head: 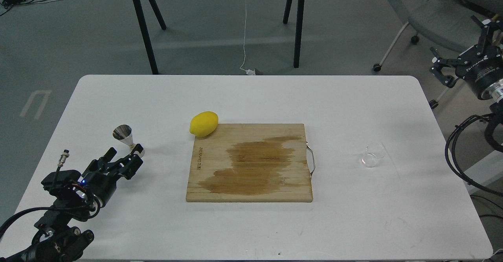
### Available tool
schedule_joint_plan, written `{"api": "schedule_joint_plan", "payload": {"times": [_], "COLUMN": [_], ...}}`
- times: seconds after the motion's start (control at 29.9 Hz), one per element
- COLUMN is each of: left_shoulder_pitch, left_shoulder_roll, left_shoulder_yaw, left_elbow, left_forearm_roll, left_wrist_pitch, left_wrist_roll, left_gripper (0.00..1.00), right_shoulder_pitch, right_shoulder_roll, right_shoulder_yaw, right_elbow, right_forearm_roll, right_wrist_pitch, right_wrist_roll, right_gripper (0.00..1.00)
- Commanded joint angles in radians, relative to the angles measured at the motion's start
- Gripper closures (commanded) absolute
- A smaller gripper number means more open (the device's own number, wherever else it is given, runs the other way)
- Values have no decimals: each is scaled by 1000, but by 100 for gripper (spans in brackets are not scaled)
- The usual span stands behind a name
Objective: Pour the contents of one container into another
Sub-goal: 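Close the left gripper around the metal jigger and lift it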
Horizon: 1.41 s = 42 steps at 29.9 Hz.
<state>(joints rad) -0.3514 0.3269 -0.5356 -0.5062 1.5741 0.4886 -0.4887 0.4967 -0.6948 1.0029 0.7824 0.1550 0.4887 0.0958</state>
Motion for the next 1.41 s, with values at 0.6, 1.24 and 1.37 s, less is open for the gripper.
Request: {"api": "schedule_joint_plan", "payload": {"times": [0.6, 1.24, 1.37], "left_shoulder_pitch": [-78, -141, -156], "left_shoulder_roll": [-135, -204, -216], "left_shoulder_yaw": [3, 3, 6], "left_elbow": [196, 319, 353], "left_forearm_roll": [-5, -26, -37], "left_wrist_pitch": [0, 0, 0], "left_wrist_roll": [0, 0, 0], "left_gripper": [2, 21, 34], "right_shoulder_pitch": [-3, -6, -12], "right_shoulder_roll": [-11, -19, -19], "right_shoulder_yaw": [8, 8, 19], "right_elbow": [0, 0, 0], "right_forearm_roll": [0, 1, 3], "right_wrist_pitch": [0, 0, 0], "right_wrist_roll": [4, 4, 4], "right_gripper": [0, 0, 0]}}
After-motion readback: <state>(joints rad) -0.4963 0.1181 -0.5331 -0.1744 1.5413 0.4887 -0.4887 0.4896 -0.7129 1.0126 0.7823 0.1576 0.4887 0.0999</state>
